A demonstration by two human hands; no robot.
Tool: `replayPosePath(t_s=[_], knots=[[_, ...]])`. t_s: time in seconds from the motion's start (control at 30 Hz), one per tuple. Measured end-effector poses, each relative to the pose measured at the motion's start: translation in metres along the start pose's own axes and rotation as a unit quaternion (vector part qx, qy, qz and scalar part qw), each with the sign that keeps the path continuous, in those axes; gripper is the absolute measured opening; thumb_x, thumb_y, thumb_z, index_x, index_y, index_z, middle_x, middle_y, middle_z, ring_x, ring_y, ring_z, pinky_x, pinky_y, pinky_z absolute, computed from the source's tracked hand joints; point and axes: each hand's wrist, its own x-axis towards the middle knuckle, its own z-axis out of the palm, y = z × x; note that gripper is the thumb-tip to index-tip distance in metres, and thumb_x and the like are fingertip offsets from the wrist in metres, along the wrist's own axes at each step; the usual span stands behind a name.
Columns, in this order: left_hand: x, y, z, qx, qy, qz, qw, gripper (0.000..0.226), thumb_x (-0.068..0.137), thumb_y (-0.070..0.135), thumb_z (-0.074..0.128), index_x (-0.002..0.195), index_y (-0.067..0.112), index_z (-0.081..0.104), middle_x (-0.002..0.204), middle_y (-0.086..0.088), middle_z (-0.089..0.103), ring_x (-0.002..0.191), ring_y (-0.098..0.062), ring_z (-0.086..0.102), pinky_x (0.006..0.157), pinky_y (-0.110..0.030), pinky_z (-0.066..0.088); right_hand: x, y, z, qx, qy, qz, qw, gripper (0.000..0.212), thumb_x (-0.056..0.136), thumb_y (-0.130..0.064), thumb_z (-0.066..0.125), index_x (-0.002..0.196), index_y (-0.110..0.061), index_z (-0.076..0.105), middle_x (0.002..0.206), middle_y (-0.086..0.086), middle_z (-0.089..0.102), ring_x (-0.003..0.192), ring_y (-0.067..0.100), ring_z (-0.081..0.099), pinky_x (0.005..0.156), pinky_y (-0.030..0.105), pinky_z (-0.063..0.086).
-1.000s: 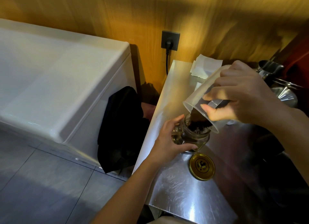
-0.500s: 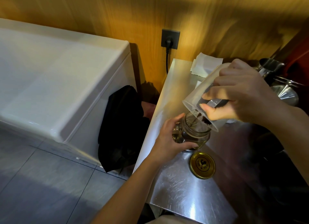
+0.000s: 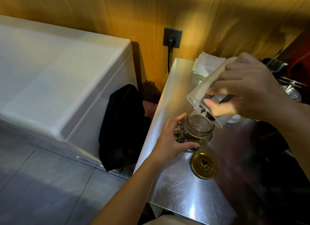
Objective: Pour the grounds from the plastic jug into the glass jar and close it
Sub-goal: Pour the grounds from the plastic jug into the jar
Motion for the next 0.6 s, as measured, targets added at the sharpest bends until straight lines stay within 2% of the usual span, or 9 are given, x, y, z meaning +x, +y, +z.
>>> replayPosePath(t_s=[0.1,0.23,0.3,0.37,0.5,0.6], knots=[[-0.0003,0.0002,0.0004,-0.001,0.009,-0.001,1.0,0.083,0.058,0.049,0.08,0.127,0.052,0.034,0.129,0.009,0.042,0.122,-0.006,0.042,0.104,-0.04,0.042,0.0007,-0.0046,0.0032,0.006,-0.007,-0.011,1.0,0.015,0.063,-0.003,0.081,0.068,0.002,0.068,0.05,0.014,0.057,0.047,0.024,0.049,0.058,0.036,0.033],[0.0003,0.0014,0.0004,0.004,0.009,0.006,1.0,0.082,0.058,0.05,0.08,0.123,0.062,0.031,0.126,0.013,0.043,0.12,-0.003,0.042,0.103,-0.041,0.042,0.0005,-0.0017,0.0018,0.013,0.0,0.003,1.0,0.022,0.055,0.001,0.086,0.066,0.001,0.067,0.05,0.013,0.057,0.05,0.019,0.043,0.058,0.036,0.031],[0.0003,0.0012,0.0001,0.007,0.008,0.009,1.0,0.081,0.059,0.05,0.08,0.119,0.067,0.029,0.124,0.016,0.042,0.119,-0.001,0.041,0.104,-0.038,0.041,-0.0009,-0.0001,0.0009,0.015,0.005,-0.008,1.0,0.014,0.067,-0.007,0.079,0.067,0.001,0.067,0.052,0.014,0.059,0.049,0.023,0.049,0.058,0.036,0.032],[0.0001,0.0001,-0.0004,0.007,0.01,0.01,1.0,0.081,0.059,0.049,0.08,0.119,0.067,0.029,0.124,0.016,0.042,0.119,0.001,0.04,0.103,-0.035,0.04,-0.0009,-0.0017,0.0011,0.016,0.01,-0.013,1.0,0.018,0.074,-0.016,0.071,0.066,0.0,0.067,0.051,0.013,0.058,0.049,0.024,0.049,0.058,0.034,0.031],[0.0007,-0.0003,-0.0001,0.006,0.008,0.01,1.0,0.081,0.06,0.048,0.08,0.12,0.066,0.029,0.126,0.012,0.042,0.119,-0.001,0.04,0.103,-0.032,0.039,-0.0006,-0.0043,0.0032,0.005,-0.004,-0.017,1.0,0.017,0.062,-0.004,0.083,0.069,0.002,0.068,0.051,0.015,0.058,0.047,0.026,0.05,0.056,0.038,0.038],[0.0013,-0.0011,0.0001,0.008,0.006,0.01,1.0,0.081,0.06,0.048,0.08,0.119,0.067,0.028,0.125,0.013,0.042,0.118,0.0,0.04,0.102,-0.031,0.039,0.0006,-0.003,0.0008,0.001,0.001,-0.02,1.0,0.023,0.054,0.001,0.086,0.067,0.002,0.068,0.051,0.015,0.057,0.048,0.024,0.049,0.059,0.036,0.033]])
